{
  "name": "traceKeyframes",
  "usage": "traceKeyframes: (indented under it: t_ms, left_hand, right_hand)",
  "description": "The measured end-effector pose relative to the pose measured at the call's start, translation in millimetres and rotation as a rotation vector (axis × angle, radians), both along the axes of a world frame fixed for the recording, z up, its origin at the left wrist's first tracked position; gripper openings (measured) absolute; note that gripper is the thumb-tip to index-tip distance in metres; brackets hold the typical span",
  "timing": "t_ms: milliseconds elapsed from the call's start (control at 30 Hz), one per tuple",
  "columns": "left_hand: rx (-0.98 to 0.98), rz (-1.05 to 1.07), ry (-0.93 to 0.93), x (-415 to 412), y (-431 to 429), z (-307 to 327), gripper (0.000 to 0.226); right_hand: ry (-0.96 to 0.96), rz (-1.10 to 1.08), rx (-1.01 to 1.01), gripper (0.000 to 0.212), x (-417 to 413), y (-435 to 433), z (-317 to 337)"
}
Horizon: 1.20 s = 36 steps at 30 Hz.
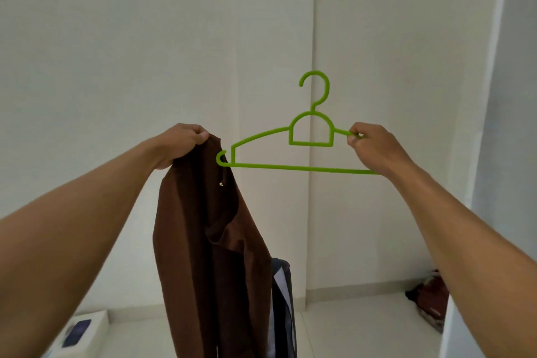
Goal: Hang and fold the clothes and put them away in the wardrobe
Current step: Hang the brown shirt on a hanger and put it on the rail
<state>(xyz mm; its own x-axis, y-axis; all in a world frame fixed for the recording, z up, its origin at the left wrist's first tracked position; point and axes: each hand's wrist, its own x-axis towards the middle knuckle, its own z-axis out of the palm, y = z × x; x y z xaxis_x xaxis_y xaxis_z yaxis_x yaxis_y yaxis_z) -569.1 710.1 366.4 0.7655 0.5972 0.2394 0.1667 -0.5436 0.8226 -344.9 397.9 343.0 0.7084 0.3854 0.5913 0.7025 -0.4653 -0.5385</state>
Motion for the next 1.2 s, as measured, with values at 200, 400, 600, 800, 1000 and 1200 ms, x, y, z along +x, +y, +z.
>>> traceKeyframes:
  t_ms: [200,400,600,800,1000,1200]
  left_hand:
    - [0.028,-0.008,-0.019,1.2,9.0,7.7,0.025]
    - [0.009,0.004,-0.035,-1.7,15.5,11.1,0.023]
    - [-0.02,0.005,-0.038,-9.2,20.9,11.9,0.023]
    - [-0.031,0.017,-0.07,-17.3,25.3,11.9,0.024]
    - [-0.024,0.03,-0.077,-18.5,21.8,12.4,0.022]
    - [-0.006,0.063,-0.09,-24.6,23.2,15.3,0.023]
  right_hand:
    - [-0.057,-0.014,0.004,0.013,-20.0,17.7,3.8]
    - [-0.024,0.004,0.03,0.013,-27.3,23.2,5.4]
    - [-0.005,0.043,0.058,0.016,-19.7,21.6,9.2]
    - [0.003,0.092,0.063,0.022,-15.1,18.1,11.1]
    - [0.027,0.09,0.07,0.023,-12.6,18.7,5.6]
    - [0.063,0.125,0.077,0.021,-11.7,13.8,4.4]
